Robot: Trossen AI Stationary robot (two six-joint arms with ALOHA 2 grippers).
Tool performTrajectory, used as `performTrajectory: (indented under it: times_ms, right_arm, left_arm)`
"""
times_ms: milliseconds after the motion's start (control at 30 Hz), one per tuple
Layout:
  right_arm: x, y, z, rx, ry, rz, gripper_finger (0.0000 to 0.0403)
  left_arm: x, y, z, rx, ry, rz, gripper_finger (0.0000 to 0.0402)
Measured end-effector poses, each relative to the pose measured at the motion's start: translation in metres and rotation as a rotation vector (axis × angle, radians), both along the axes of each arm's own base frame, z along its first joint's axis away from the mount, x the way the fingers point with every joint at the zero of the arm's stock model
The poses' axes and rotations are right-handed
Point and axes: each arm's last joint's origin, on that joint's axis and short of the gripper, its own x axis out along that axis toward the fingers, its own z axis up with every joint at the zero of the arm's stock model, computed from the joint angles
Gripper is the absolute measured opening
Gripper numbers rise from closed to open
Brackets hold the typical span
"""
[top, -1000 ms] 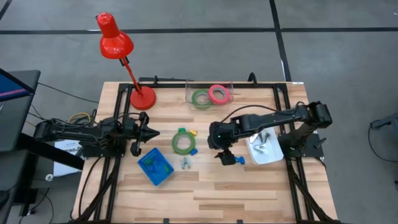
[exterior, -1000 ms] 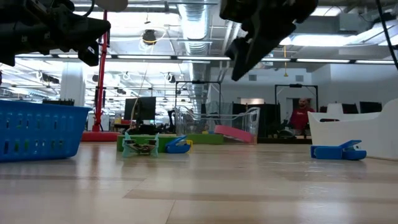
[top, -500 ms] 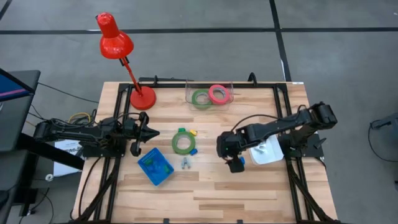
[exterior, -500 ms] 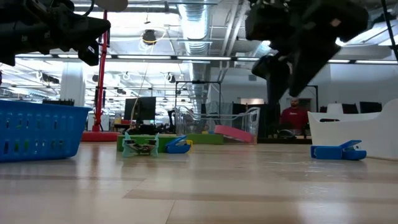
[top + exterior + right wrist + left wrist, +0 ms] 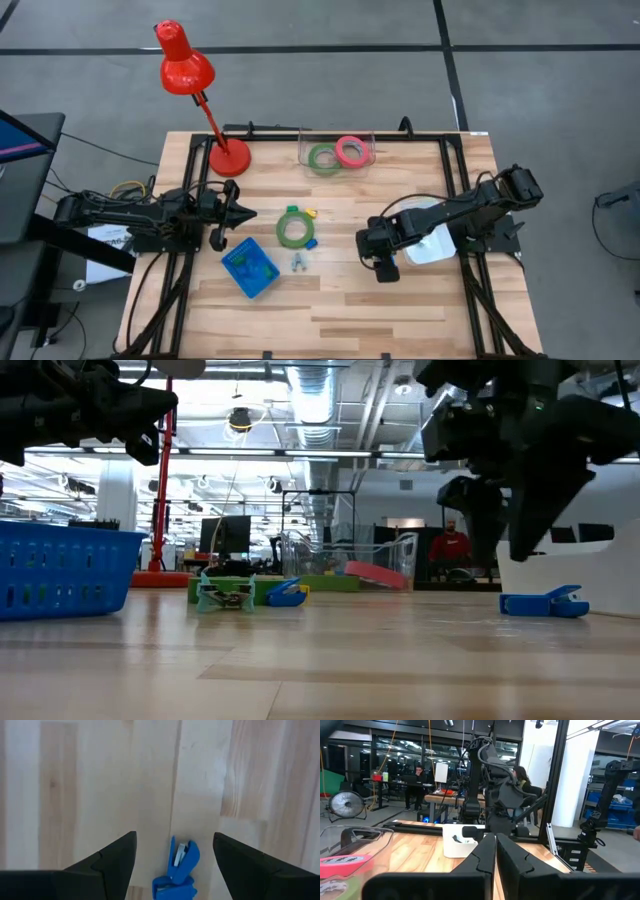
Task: Pick and place Stapler, Stapler remover, tape
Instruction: Put the middle blue stapler into the blue bin
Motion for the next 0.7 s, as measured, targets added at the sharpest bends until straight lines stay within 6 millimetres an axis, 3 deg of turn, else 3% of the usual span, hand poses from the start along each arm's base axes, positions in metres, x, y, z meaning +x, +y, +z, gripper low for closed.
performTrajectory:
  times_ms: [467,700]
  right_arm:
    - [-0.015,-0.004,-0.020,-0.041,0.078,-0.045,0.0255]
    - [-0.011,-0.006,-0.019,-0.048,0.037,-0.054,0.0255]
  left_arm:
    - [0.000,0.000,0.000,0.000,-0.005,0.000,0.0008]
    - [0.000,0.000,0.000,0.000,-0.005,0.000,0.0008]
